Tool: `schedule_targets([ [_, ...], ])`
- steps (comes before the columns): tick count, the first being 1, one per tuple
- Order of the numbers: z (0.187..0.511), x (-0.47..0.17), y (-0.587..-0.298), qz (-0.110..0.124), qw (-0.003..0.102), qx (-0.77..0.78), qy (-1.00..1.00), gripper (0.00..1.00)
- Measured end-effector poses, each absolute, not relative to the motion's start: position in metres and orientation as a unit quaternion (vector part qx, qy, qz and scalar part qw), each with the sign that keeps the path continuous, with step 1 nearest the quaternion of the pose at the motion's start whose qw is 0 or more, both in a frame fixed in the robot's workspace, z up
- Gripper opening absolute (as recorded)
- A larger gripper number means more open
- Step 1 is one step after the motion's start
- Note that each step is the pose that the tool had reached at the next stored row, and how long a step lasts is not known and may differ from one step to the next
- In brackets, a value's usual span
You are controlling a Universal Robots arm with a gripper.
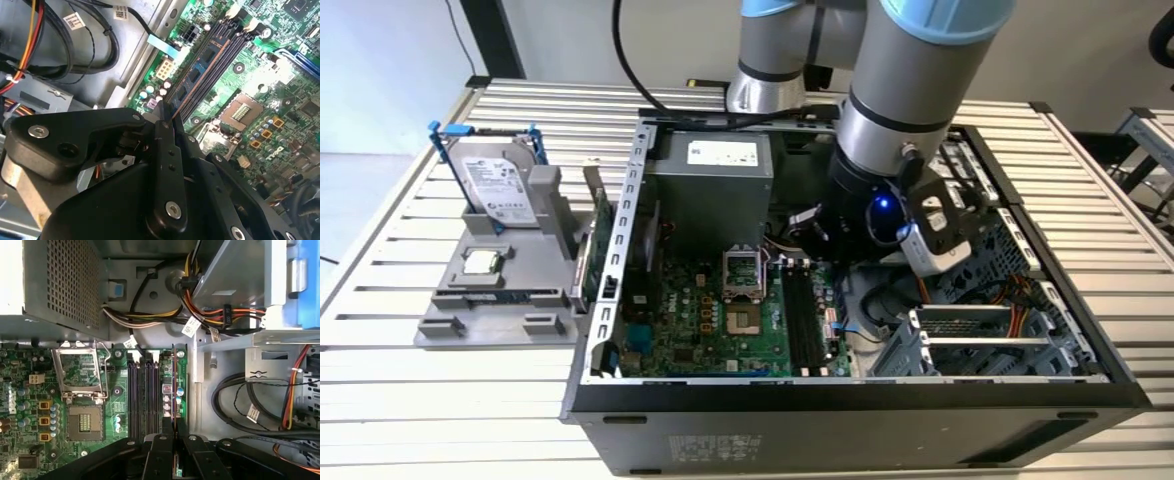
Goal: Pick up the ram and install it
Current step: 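Insert the ram into the slot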
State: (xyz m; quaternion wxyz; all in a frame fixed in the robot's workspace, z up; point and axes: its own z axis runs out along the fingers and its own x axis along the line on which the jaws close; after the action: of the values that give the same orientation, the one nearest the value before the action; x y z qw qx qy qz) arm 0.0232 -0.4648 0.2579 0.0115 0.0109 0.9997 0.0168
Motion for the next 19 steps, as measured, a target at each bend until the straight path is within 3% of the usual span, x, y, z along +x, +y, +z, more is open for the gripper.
schedule_targets([
  [19, 0.246, 0.015, -0.481, 0.017, 0.011, 0.004, 1.000, 0.00],
])
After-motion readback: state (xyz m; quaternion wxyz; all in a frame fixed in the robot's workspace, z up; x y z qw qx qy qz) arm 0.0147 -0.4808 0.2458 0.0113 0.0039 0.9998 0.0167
